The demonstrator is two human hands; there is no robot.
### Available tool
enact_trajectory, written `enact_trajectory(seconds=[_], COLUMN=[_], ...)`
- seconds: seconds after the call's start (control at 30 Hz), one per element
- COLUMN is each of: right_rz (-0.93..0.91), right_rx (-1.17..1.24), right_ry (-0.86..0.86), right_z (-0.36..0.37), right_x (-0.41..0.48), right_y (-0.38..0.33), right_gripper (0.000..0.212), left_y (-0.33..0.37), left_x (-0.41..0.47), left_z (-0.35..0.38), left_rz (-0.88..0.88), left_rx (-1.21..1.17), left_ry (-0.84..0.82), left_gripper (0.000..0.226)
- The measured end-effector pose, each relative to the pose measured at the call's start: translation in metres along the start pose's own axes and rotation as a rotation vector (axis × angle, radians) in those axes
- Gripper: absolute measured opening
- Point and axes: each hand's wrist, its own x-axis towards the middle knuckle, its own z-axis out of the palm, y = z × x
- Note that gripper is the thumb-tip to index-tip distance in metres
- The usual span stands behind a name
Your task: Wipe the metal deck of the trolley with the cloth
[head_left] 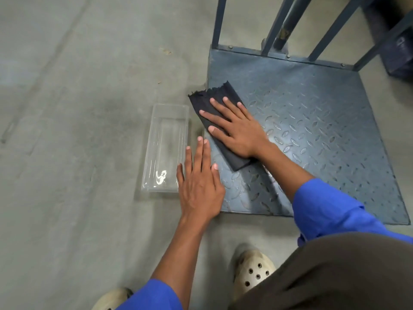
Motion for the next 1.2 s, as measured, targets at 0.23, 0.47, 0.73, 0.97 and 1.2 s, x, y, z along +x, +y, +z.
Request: enact_trajectory(seconds=[0.23, 0.47, 0.73, 0.97, 1.2], right_rz=[0.288, -0.017, 0.132, 0.334, 0.113], right_rx=[0.055, -0.005, 0.028, 0.070, 0.074], right_ry=[0.016, -0.039, 0.068, 0.039, -0.015], right_z=[-0.022, -0.013, 0.003, -0.009, 0.004], right_x=[0.012, 0.001, -0.038, -0.035, -0.011], right_y=[0.052, 0.010, -0.026, 0.014, -0.037], right_gripper=[0.056, 0.054, 0.055, 0.055, 0.052], left_y=[-0.002, -0.008, -0.012, -0.007, -0.010], left_x=[-0.010, -0.021, -0.020, -0.020, -0.018], left_z=[0.001, 0.002, 0.004, 0.002, 0.000], left_rz=[0.046, 0.118, 0.130, 0.111, 0.126], left_rx=[0.001, -0.051, -0.106, -0.094, -0.075], left_ry=[0.025, 0.071, 0.092, 0.088, 0.077], left_gripper=[0.066, 0.062, 0.065, 0.068, 0.065])
